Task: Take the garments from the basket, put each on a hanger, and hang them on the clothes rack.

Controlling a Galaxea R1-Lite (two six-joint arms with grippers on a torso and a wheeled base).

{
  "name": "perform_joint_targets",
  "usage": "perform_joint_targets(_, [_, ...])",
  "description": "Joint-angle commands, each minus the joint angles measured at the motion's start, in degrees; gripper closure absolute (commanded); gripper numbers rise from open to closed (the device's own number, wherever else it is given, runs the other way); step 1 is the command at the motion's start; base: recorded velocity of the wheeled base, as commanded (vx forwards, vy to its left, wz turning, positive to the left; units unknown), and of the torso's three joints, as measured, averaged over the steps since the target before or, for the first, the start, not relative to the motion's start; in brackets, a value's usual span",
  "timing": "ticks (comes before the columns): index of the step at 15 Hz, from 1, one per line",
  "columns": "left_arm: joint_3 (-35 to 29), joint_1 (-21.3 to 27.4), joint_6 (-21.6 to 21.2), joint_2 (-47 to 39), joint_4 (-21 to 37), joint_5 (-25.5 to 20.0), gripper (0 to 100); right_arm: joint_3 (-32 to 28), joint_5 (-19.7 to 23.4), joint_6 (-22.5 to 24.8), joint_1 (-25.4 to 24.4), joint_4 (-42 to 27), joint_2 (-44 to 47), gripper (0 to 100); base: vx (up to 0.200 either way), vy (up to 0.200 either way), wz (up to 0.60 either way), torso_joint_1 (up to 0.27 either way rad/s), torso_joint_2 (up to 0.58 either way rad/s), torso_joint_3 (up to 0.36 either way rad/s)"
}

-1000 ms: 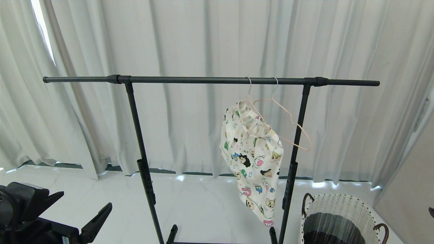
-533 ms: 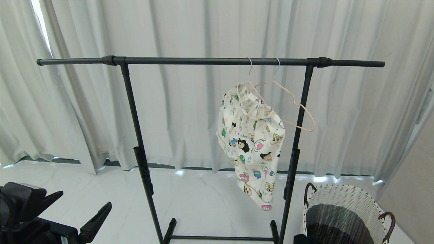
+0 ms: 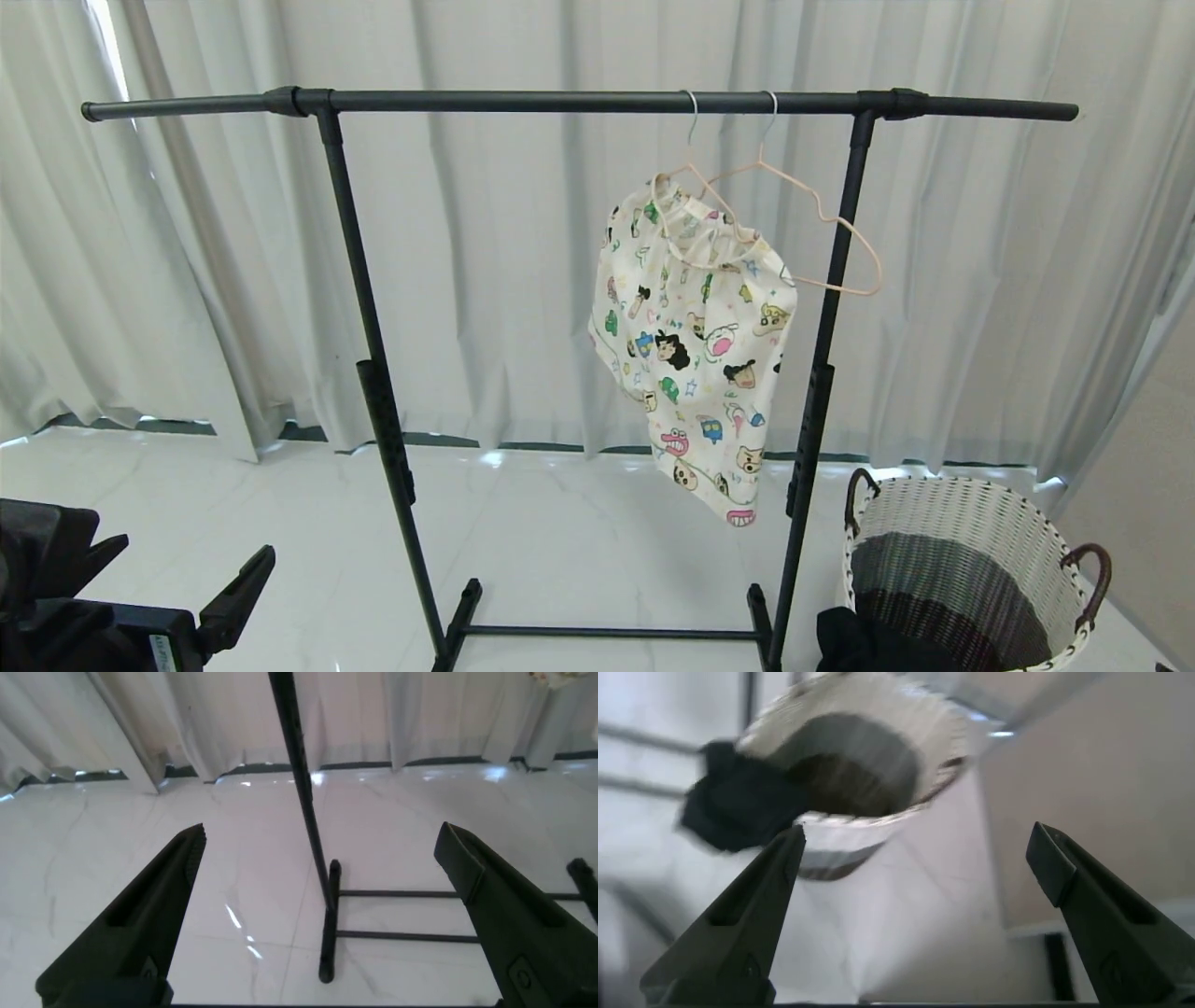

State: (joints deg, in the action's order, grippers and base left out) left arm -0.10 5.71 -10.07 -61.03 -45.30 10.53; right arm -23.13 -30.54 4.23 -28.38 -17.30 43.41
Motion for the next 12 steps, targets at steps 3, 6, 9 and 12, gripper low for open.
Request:
perform_joint_targets(3, [0.10, -0.96, -0.13, -0.32, 0.74, 0.10, 0, 1.50, 0.57, 0.08, -0.01, 0.07, 0.10, 0, 0.000, 0.000, 0.00, -0.131, 0.42, 0.284])
perform_joint_targets(6, [0.01, -1.22, -0.21, 0.12, 2.67, 0.10, 0, 1.33, 0.39, 1.04, -0.01, 0.34, 0.89, 0, 0.000, 0.000, 0.00, -0.032, 0.12, 0.084])
perform_joint_targets(9, [0.01, -1.40, 0.58, 1.08, 2.76, 0.10, 0, 2.30, 0.13, 1.22, -0.01, 0.42, 2.64, 0, 0.000, 0.000, 0.00, 0.000, 0.00, 0.000])
perform_joint_targets(12, [0.01, -1.40, 1.37, 1.08, 2.76, 0.01, 0, 2.65, -0.58, 1.39, 2.01, 0.95, 4.75, 0, 0.000, 0.000, 0.00, 0.000, 0.00, 0.000])
